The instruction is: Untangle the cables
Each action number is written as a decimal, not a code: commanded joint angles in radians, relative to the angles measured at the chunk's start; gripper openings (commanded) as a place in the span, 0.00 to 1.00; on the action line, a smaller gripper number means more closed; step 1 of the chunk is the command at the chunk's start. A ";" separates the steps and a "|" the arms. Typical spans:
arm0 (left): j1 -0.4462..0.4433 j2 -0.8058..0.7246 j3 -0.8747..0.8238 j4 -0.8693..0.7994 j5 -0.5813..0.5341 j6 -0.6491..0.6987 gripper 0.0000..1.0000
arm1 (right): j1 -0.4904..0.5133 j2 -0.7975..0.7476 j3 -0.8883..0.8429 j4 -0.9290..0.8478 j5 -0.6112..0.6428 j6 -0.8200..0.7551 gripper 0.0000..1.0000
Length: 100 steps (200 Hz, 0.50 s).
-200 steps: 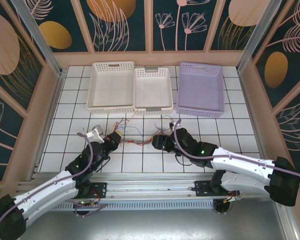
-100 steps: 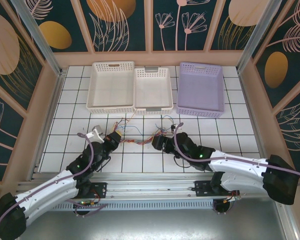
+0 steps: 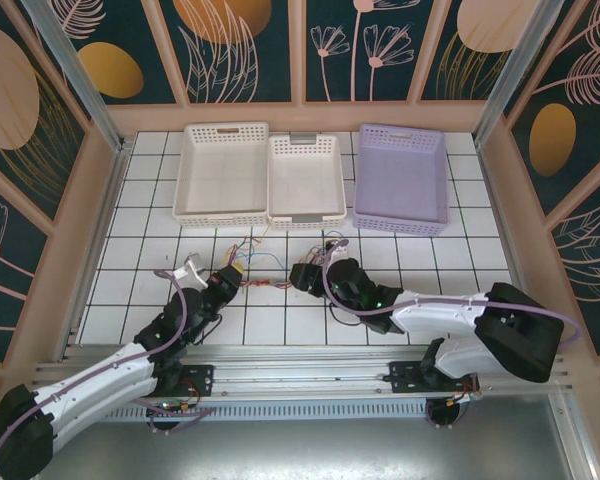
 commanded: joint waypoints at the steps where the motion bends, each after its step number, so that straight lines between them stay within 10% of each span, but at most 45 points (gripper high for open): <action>1: 0.001 -0.026 -0.005 0.084 0.022 -0.011 0.00 | -0.018 0.049 0.039 0.117 -0.006 -0.030 0.50; 63: 0.001 -0.085 -0.045 0.148 0.048 0.002 0.00 | -0.020 0.021 0.065 0.058 0.024 -0.058 0.00; 100: 0.002 -0.099 -0.059 0.154 0.053 0.002 0.00 | -0.017 -0.067 0.069 -0.029 0.082 -0.102 0.00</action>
